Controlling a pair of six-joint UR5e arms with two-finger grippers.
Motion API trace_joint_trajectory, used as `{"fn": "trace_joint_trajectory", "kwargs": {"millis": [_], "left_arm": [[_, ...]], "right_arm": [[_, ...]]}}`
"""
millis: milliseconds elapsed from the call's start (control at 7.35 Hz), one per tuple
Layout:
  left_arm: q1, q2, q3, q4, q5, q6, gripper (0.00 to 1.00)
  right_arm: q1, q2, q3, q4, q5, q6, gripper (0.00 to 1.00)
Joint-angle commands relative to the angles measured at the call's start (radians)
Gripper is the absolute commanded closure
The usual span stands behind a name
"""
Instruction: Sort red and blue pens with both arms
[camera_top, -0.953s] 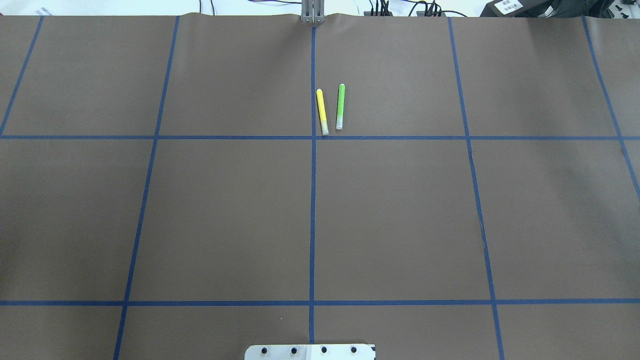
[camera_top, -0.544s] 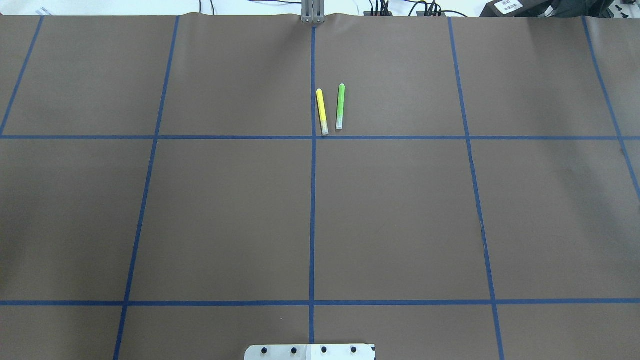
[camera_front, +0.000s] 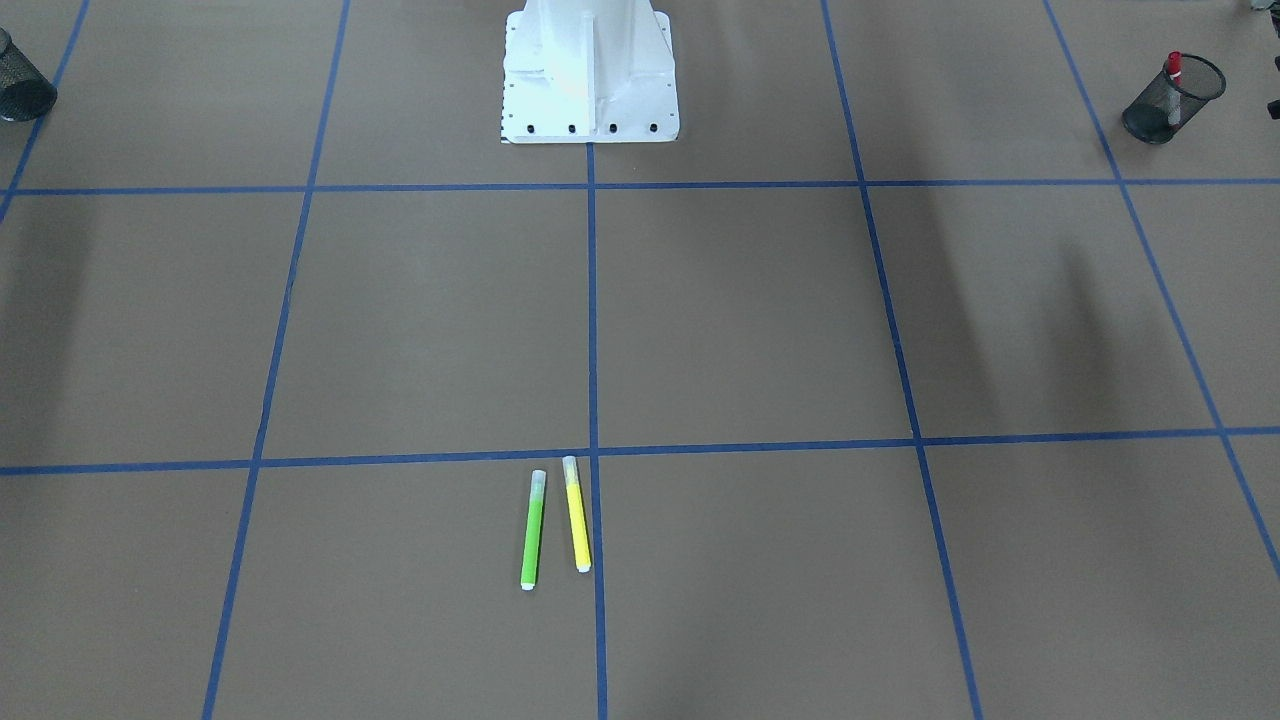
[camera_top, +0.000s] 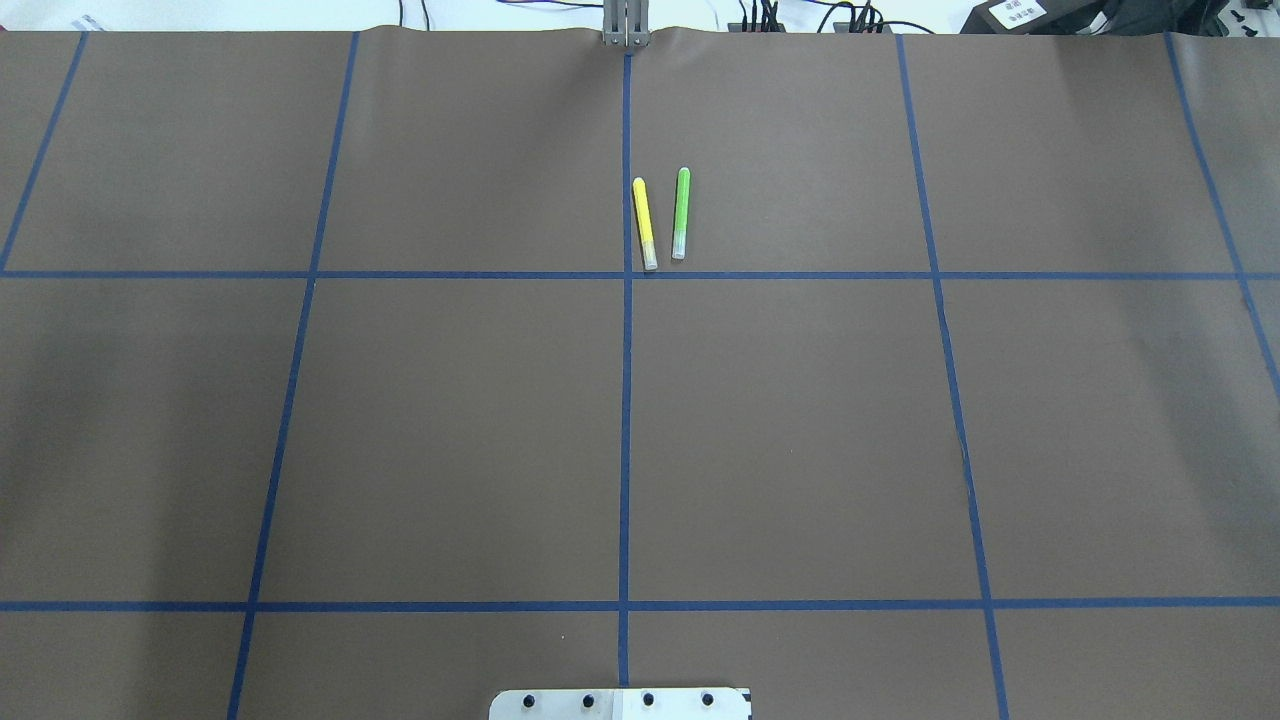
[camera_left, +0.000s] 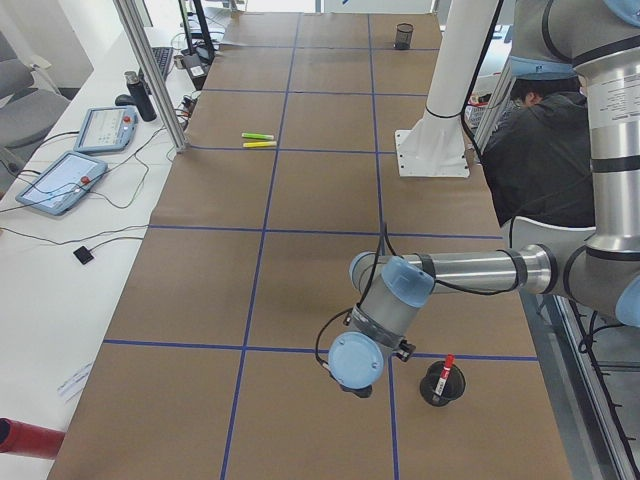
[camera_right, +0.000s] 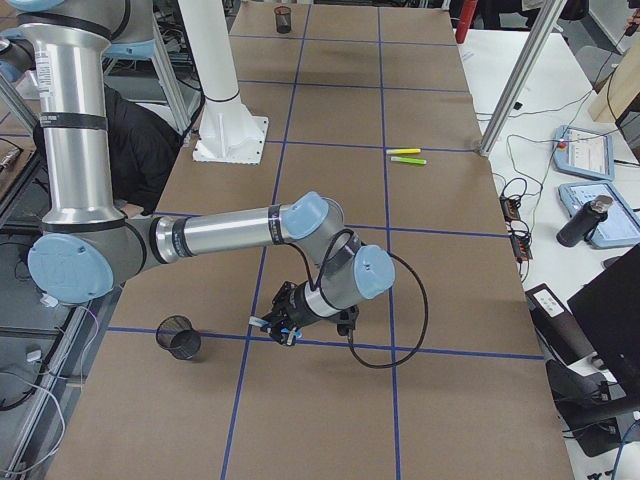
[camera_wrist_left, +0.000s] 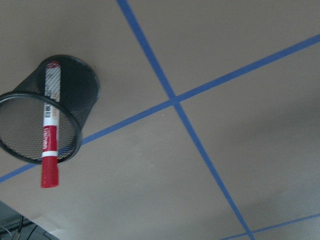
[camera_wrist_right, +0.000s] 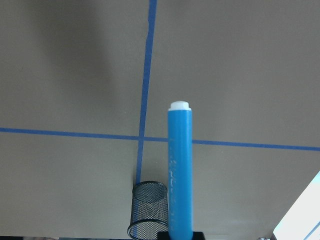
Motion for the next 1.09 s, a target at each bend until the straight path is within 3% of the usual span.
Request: {"fn": "trace_joint_trajectory", "kwargs": {"millis": [0, 272, 680, 953], "left_arm": [[0.001, -0.193, 0.004, -0.067, 0.039, -0.037, 0.00], [0.003, -0.356, -0.080, -0.094, 0.117, -0.088, 0.00], [0.038, -0.381, -0.088, -0.452, 0.152, -0.334, 0.00], [0.063, -0.380, -0.102, -0.527, 0.162, -0.425, 0.00]], "right_arm": [[0.006, -0.104, 0.018, -0.006, 0.002, -0.007, 1.00], [0.020, -0.214, 0.094, -0.006, 0.009, -0.010, 1.00], [0.023, -0.381, 0.142, -0.058, 0.057, -0.098, 1.00], [0.022, -0.454, 0.138, -0.070, 0.098, -0.114, 1.00]]}}
